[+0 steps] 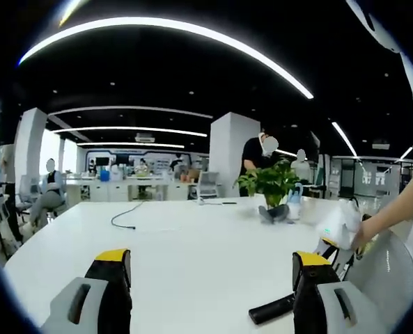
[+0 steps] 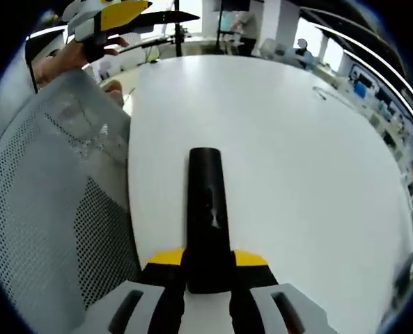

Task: Press the specified remote control buttons in sequence, fully releasing each button before pressing the next.

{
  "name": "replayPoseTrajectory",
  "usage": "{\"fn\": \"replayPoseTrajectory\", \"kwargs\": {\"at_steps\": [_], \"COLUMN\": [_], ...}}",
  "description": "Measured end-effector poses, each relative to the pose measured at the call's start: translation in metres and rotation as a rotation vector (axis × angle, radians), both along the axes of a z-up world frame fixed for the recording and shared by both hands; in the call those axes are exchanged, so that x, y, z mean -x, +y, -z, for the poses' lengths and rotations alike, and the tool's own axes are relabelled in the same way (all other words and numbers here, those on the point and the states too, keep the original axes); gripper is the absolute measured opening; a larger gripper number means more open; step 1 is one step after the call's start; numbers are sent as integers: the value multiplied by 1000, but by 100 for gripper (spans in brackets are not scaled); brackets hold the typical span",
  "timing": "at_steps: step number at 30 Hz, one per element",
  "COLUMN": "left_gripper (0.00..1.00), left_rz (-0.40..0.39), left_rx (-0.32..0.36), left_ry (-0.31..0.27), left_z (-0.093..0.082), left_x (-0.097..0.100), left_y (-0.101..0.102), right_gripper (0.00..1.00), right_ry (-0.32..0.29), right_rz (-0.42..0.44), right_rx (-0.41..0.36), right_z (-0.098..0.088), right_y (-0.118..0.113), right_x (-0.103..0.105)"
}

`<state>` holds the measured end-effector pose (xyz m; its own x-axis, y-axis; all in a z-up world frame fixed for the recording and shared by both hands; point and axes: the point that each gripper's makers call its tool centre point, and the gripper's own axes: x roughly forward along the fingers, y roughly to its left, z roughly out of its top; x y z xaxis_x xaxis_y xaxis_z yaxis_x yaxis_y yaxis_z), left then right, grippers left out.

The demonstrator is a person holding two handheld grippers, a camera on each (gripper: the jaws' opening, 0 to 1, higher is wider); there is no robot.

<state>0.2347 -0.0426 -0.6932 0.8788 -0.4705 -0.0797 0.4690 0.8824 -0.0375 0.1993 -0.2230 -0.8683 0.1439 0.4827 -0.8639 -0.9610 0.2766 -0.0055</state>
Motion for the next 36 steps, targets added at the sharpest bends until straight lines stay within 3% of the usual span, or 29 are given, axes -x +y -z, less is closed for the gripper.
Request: {"fn": "replayPoseTrajectory", "kwargs": {"at_steps": [36], "left_gripper": [99], "left_rz": [17], "left_rx": [-11], "left_ry": [35], "left_z": [10], "left_x": [-1], "left_y": [-2], "right_gripper": [21], "right_ry": [12], "right_rz": [-9], "right_rx": [-4], "right_z": [-1], "right_y": [3], "right_x": [-34]}}
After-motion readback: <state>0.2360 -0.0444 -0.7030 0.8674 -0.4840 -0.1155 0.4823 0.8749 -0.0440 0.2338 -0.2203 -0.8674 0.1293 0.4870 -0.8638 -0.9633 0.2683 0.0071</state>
